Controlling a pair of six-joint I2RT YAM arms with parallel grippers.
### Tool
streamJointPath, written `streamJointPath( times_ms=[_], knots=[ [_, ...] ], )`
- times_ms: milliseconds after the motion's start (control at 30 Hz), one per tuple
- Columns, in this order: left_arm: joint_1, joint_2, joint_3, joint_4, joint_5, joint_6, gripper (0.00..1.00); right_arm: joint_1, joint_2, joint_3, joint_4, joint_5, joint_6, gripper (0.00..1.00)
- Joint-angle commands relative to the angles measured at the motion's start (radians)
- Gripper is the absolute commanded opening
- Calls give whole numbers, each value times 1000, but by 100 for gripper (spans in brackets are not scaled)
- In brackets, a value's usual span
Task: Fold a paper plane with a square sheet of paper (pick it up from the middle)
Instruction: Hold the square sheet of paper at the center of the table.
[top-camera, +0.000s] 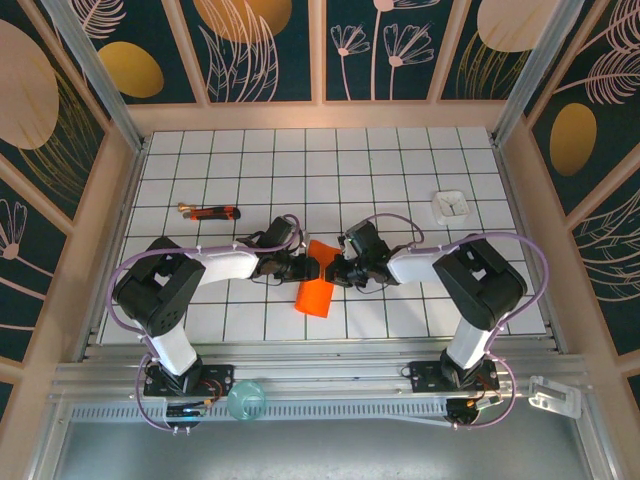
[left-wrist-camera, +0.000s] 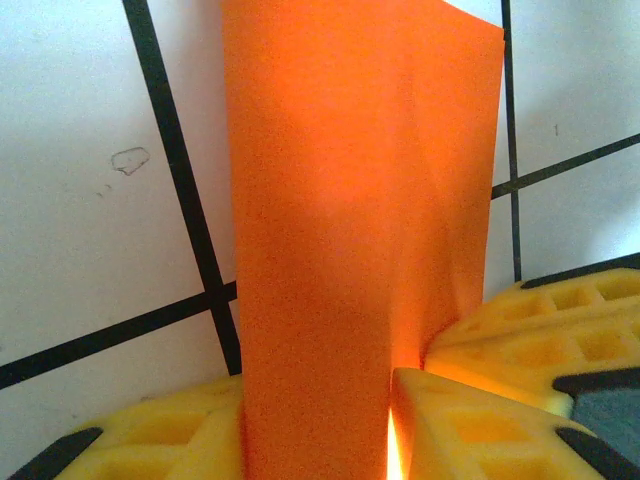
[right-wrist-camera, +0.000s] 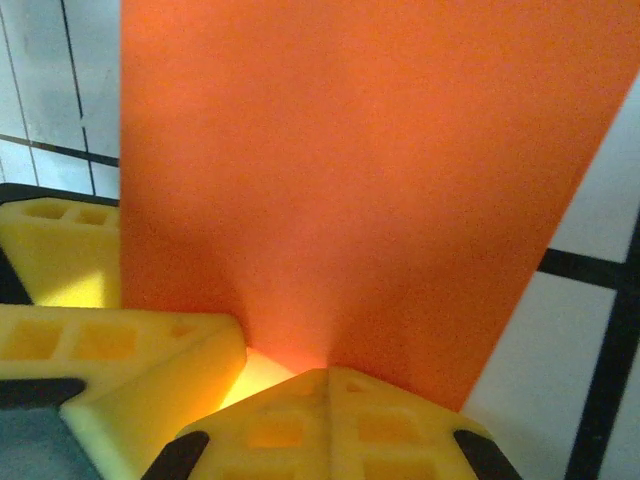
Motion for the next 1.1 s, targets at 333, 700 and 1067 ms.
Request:
streamJointPath(
  times_ms=[333,700,1067],
  knots=[
    [-10,98,-58,-85,-90,8,41,16,74,-26,-75,110,8,0],
    [-10,8,12,-175,-193,11,58,18,92,-52,-74,136,9,0],
    [-12,-177,71,-170,-162,-32,57,18,94,-59,-70,142,6,0]
  ],
)
